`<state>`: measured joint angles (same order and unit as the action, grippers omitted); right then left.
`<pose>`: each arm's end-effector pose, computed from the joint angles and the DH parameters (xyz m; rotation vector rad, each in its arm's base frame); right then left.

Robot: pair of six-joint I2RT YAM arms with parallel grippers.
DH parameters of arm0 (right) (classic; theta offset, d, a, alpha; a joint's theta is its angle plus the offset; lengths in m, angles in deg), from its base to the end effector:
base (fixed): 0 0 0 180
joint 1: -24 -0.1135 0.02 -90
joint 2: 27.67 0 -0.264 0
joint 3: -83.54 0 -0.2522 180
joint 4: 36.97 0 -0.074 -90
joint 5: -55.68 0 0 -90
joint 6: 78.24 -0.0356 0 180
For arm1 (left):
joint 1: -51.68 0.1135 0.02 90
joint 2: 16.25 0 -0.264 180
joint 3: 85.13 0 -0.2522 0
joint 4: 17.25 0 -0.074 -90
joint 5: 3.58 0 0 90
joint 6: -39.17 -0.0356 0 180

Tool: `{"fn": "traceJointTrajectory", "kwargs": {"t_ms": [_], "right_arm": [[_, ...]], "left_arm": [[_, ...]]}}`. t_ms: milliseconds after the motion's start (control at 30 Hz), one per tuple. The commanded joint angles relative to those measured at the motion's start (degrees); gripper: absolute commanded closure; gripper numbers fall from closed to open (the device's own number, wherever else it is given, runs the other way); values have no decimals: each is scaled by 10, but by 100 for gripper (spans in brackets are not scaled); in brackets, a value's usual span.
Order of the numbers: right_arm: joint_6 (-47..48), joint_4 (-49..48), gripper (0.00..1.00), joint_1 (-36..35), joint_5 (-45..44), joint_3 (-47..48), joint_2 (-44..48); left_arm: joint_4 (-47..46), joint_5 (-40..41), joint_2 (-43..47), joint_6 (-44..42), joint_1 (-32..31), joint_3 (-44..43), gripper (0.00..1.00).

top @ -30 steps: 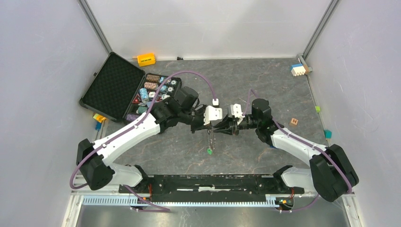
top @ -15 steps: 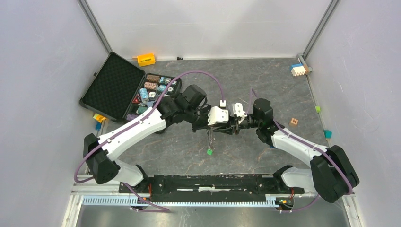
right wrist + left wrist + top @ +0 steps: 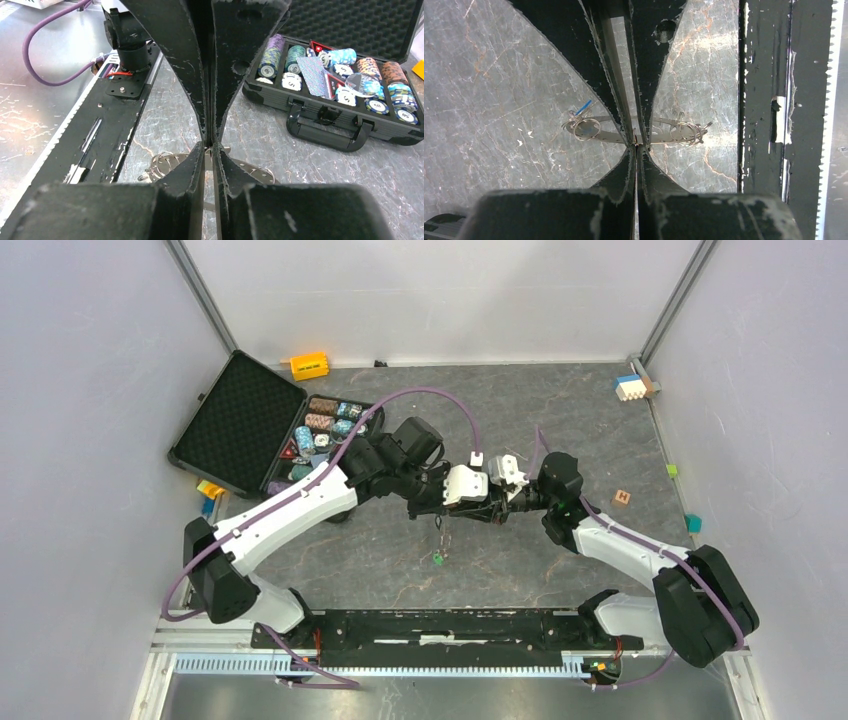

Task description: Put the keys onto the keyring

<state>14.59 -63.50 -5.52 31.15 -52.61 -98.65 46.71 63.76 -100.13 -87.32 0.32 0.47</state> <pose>0.1991 0.1500 0.2472 -1.2936 1.1390 1.2418 0.1788 -0.2456 0.3362 1.8500 1.6827 -0.6024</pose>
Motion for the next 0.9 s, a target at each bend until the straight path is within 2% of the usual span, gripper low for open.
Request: {"fn": "traceJointTrajectory", "kwargs": {"t_ms": [0,133,333,867], "right_arm": [[4,-18,85,-2,1,-4,-2],[45,31,84,-2,-5,1,-1],[58,44,80,-3,-11,-1,1],[53,44,91,-8,-14,6,-7]], "left_arm": [[1,-14,-1,-7,-3,-33,98],[1,-15,-2,-6,-3,-35,98],[1,-22,-3,-6,-3,-35,98],[0,-37,-12,-1,-3,-36,98]]}}
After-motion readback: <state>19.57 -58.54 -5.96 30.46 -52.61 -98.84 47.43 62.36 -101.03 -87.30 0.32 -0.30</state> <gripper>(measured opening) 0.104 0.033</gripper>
